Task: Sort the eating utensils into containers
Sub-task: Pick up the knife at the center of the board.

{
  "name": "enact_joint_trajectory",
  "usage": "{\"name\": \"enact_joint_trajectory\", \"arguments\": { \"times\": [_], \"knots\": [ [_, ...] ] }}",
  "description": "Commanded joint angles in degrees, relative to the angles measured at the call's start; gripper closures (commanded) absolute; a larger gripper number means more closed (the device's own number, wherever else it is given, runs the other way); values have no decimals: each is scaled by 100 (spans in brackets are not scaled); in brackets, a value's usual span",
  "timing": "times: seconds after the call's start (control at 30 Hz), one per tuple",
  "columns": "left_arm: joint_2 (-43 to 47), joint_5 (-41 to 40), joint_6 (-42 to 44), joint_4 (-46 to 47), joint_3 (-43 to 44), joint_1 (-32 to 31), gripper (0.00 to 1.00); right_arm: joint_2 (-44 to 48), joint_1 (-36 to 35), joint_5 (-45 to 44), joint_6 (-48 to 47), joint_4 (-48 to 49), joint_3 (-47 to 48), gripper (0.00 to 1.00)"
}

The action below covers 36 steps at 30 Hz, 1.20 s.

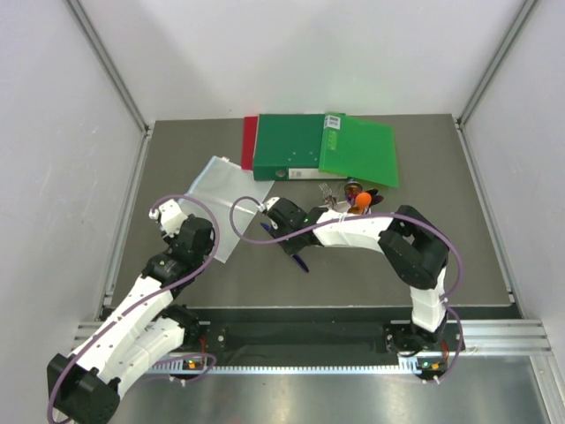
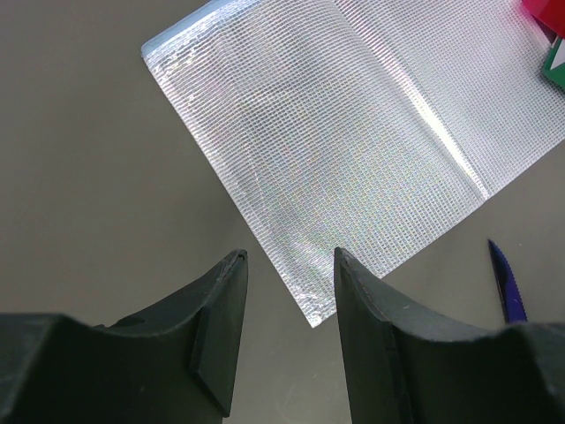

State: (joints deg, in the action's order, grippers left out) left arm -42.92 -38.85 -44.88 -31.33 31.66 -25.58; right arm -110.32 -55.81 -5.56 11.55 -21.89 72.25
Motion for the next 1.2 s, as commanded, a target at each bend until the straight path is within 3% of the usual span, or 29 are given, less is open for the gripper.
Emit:
{"name": "enact_joint_trajectory", "arguments": {
  "times": [0.0,0.57,1.17],
  "knots": [
    [11,-70,50,119,-37,18,51,-437,-70,293,-30,-35,17,100],
    [152,-96,-12,31,-28,18,51,388,-79,-138,251,782,-255,100],
    [363,-334,-161,-154,77,18,50,819,-70,-542,216,932,-238,100]
  ]
}}
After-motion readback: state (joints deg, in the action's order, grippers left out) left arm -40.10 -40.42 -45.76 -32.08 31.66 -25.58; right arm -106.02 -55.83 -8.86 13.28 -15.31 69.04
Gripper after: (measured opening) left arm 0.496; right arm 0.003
